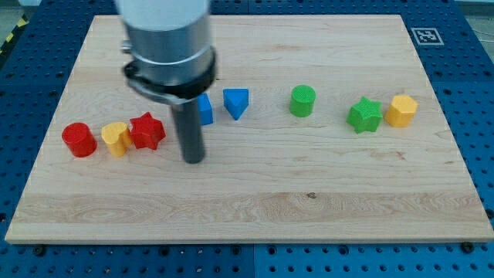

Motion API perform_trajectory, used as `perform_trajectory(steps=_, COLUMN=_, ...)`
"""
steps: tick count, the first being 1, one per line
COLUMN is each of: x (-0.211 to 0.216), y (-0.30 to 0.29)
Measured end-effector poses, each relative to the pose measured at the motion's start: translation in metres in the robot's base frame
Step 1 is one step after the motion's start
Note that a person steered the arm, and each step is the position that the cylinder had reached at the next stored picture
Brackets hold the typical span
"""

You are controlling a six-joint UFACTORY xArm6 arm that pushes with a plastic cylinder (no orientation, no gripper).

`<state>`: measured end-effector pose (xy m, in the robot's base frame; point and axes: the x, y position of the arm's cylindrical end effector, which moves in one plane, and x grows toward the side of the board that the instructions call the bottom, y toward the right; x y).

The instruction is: Push the red circle to the left of the yellow heart

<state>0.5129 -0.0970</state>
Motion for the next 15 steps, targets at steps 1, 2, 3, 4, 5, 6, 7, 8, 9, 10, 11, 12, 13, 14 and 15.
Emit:
perform_trajectory(steps=1, x=0.002, y=-0.005)
perform_trajectory(steps=2, x=0.049, y=-0.005)
perform_trajectory(steps=3, x=0.05, y=-0.012)
perform_trajectory(steps=4, x=0.059, y=-0.062)
perform_trajectory(steps=5, x=0.059, y=-0.065)
perform_trajectory(steps=6, x=0.062, y=-0.107)
perform_trajectory(steps=7, x=0.062, y=-0.129)
perform_trajectory(steps=8, x=0.062, y=-0.129)
perform_trajectory(steps=9, x=0.049, y=-0.129)
perform_trajectory(steps=10, x=0.018, y=-0.129)
perform_trajectory(steps=11, x=0.018, y=-0.132)
perform_trajectory(steps=12, x=0.022, y=-0.17)
perform_trajectory(steps=13, x=0.023, y=-0.177)
perform_trajectory(steps=14, x=0.023, y=-0.181)
perform_trajectory(steps=15, x=-0.018, y=-0.167)
